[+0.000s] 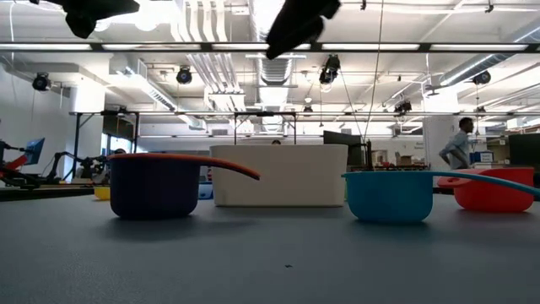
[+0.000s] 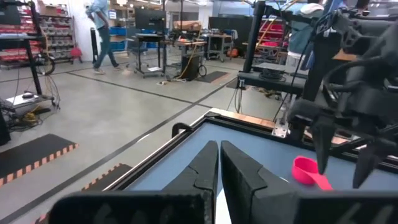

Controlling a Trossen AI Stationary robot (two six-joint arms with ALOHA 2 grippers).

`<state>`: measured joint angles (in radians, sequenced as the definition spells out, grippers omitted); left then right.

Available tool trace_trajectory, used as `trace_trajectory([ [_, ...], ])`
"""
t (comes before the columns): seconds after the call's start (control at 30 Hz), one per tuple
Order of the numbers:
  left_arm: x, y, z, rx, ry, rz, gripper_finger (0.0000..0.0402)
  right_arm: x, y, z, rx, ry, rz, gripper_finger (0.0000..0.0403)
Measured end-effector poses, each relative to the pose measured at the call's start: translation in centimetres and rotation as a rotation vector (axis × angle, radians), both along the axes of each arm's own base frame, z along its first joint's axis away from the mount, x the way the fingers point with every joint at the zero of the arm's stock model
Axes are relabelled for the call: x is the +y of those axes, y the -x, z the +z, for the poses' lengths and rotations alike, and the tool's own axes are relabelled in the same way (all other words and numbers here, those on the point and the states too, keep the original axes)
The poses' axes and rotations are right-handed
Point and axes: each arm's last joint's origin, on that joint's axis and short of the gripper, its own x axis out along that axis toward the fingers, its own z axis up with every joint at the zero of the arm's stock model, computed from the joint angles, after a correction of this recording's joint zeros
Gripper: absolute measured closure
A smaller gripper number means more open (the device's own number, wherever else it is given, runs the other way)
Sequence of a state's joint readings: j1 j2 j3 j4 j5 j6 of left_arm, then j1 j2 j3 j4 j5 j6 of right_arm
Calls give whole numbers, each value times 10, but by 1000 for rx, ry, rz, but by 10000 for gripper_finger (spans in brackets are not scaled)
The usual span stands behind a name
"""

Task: Nest measuring cups in basket
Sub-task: Stack the red measuring cup on the orange measuring cup

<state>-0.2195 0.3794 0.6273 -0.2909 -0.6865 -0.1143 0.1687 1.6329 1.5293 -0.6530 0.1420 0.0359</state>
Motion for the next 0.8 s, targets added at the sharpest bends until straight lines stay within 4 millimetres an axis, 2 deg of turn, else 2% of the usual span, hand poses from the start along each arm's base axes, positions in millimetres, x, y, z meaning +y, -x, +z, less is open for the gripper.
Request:
trace_trajectory([
  [0.27,-2,-7,-1,23,-5,1,402,-10,51,-16,-95,-102,-149,195],
  [0.47,-2,-8,-2,26,-6,2,402,-15,88,-32,-70,-289,-344,195],
  [0.63,-2,-8,-2,25,-6,2,402,-18,119,-49,61,-531,-595,195],
  [0.8,-2,-8,-1,24,-6,2,402,-7,140,-65,227,-701,-783,195],
])
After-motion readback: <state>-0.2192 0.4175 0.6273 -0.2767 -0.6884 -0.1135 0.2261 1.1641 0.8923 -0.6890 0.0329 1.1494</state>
